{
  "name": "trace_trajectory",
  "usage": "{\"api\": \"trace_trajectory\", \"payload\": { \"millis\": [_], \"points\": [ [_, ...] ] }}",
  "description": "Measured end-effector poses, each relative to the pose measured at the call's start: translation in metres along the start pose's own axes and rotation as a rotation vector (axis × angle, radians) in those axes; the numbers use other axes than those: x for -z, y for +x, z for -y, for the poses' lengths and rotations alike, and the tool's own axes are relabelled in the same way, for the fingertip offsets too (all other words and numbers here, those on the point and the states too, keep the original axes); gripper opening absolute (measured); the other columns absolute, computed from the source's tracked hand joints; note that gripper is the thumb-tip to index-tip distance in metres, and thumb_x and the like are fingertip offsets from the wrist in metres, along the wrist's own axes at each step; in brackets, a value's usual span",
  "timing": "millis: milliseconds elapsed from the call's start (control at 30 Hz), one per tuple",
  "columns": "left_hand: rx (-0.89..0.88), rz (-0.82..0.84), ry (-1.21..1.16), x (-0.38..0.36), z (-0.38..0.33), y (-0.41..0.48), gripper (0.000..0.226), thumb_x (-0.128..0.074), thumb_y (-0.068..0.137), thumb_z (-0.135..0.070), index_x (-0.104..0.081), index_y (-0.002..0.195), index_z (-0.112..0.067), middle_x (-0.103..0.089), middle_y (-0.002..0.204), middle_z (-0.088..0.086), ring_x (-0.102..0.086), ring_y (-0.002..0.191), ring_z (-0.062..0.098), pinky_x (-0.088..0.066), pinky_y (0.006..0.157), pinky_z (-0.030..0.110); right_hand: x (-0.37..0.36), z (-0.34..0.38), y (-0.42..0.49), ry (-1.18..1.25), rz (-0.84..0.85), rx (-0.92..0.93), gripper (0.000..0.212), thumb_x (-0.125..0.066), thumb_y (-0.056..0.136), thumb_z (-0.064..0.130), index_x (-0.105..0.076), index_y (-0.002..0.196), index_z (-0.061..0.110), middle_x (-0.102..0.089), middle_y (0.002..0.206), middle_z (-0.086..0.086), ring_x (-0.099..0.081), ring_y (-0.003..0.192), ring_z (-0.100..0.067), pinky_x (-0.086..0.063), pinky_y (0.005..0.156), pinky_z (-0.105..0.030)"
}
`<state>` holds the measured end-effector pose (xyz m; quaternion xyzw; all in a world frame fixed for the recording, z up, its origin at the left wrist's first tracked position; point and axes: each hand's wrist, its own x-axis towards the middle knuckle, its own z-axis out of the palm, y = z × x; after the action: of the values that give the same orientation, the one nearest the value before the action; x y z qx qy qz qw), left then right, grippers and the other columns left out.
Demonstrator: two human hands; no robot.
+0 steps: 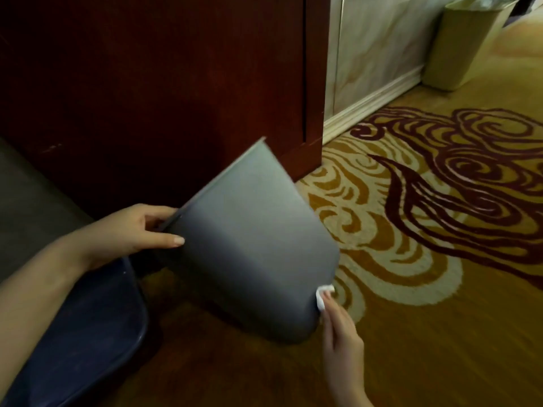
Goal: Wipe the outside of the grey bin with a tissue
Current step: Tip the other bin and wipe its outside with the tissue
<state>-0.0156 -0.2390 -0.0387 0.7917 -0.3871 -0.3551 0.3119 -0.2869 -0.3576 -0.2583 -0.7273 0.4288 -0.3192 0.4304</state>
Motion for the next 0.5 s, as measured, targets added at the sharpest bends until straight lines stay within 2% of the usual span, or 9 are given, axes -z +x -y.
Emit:
{"api": "trace_trajectory", "payload": {
  "millis": [67,100,133,200,267,333,400,500],
  "points": [
    [0.034,-0.019,0.074,-0.004,-0.011,0.004,0.031,-0.067,0.068,-0.039,-0.06,0.098,-0.046,-0.07,0.099,-0.017,-0.063,0.09,-0.008,-0.048,0.073,0.011,0.006,-0.006,-0.008,0.122,0.062,-0.155,0.031,-0.057,0.089,0.005,-0.067,0.115,0.019,-0.07,0.109,0.006,-0.063,0.103,-0.006,-0.048,0.088,-0.019],
    [0.026,-0.039,0.124,-0.01,-0.017,0.006,0.025,-0.066,0.072,-0.039,-0.06,0.096,-0.045,-0.067,0.096,-0.018,-0.063,0.085,-0.011,-0.048,0.067,0.008,0.011,-0.004,-0.005,0.172,0.074,-0.254,0.025,-0.055,0.091,0.008,-0.069,0.11,0.016,-0.072,0.095,0.006,-0.065,0.089,-0.006,-0.051,0.075,-0.02],
    [-0.005,-0.067,0.187,-0.017,-0.022,0.008,0.018,-0.065,0.077,-0.036,-0.062,0.093,-0.042,-0.067,0.094,-0.017,-0.064,0.082,-0.01,-0.05,0.064,0.008,0.017,0.0,0.003,0.211,0.066,-0.345,0.021,-0.052,0.093,0.011,-0.069,0.104,0.014,-0.07,0.085,0.006,-0.063,0.08,-0.005,-0.049,0.065,-0.02],
    [-0.072,-0.141,0.337,-0.029,-0.03,0.01,0.01,-0.064,0.082,-0.031,-0.068,0.091,-0.031,-0.071,0.091,-0.009,-0.067,0.082,0.002,-0.055,0.071,0.023,0.038,0.016,0.027,0.297,0.026,-0.472,0.021,-0.047,0.095,0.019,-0.068,0.094,0.014,-0.068,0.081,-0.003,-0.063,0.075,-0.015,-0.046,0.06,-0.025],
    [-0.093,-0.227,0.442,-0.037,-0.034,0.008,0.013,-0.063,0.082,-0.03,-0.071,0.088,-0.021,-0.073,0.087,0.0,-0.066,0.081,0.011,-0.054,0.073,0.037,0.066,0.046,0.049,0.387,0.042,-0.486,0.024,-0.047,0.094,0.031,-0.068,0.091,0.018,-0.071,0.081,-0.004,-0.066,0.074,-0.019,-0.048,0.058,-0.028],
    [-0.103,-0.324,0.451,-0.04,-0.037,0.007,0.015,-0.064,0.082,-0.027,-0.071,0.085,-0.015,-0.072,0.083,0.004,-0.065,0.078,0.015,-0.051,0.071,0.037,0.091,0.083,0.066,0.391,0.12,-0.339,0.022,-0.05,0.088,0.043,-0.069,0.084,0.032,-0.072,0.076,0.004,-0.068,0.07,-0.012,-0.05,0.057,-0.028],
    [-0.131,-0.399,0.465,-0.041,-0.039,0.007,0.014,-0.064,0.082,-0.025,-0.072,0.086,-0.013,-0.072,0.082,0.003,-0.064,0.077,0.014,-0.048,0.069,0.034,0.108,0.119,0.083,0.282,0.146,-0.071,0.017,-0.054,0.083,0.048,-0.067,0.083,0.037,-0.07,0.082,0.006,-0.067,0.071,-0.012,-0.055,0.061,-0.032],
    [-0.152,-0.456,0.521,-0.043,-0.042,0.005,0.013,-0.063,0.083,-0.026,-0.07,0.09,-0.017,-0.068,0.084,-0.003,-0.06,0.079,0.012,-0.043,0.066,0.028,0.104,0.172,0.116,0.126,0.037,0.437,0.012,-0.053,0.089,0.036,-0.061,0.089,0.027,-0.062,0.075,0.004,-0.06,0.068,-0.003,-0.05,0.059,-0.015]
  ]
}}
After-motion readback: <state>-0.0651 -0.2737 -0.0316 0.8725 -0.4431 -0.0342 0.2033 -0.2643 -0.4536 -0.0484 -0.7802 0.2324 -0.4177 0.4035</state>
